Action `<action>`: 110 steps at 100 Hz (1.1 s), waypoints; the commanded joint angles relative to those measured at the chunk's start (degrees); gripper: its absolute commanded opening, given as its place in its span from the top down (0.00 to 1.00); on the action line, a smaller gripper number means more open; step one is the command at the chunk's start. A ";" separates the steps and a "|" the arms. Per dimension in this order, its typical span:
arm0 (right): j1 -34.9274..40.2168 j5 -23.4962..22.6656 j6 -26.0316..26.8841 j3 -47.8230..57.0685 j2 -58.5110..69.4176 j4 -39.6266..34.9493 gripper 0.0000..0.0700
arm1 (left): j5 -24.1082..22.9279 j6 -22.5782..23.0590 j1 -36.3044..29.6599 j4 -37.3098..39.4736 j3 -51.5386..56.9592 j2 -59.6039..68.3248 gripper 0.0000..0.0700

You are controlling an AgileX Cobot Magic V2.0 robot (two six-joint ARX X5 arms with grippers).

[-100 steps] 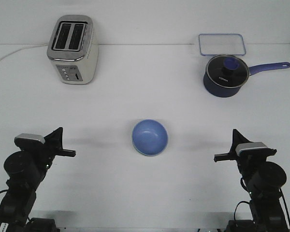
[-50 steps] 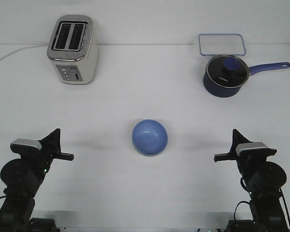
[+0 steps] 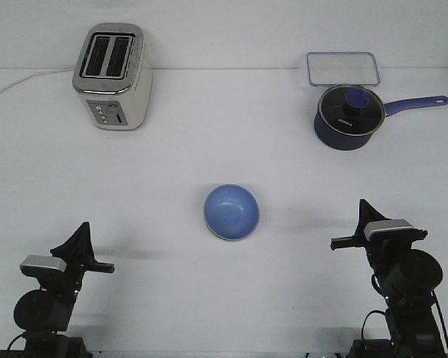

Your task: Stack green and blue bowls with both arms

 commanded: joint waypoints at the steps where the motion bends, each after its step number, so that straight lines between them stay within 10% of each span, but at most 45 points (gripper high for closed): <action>1: 0.07 0.04 0.52 0.02 0.24 0.72 1.00 | -0.15 0.37 0.22 0.66 -1.03 -1.81 0.99; 110: 0.07 0.04 0.52 0.02 0.24 0.74 1.00 | -0.11 0.00 0.20 2.23 -6.38 -6.95 0.99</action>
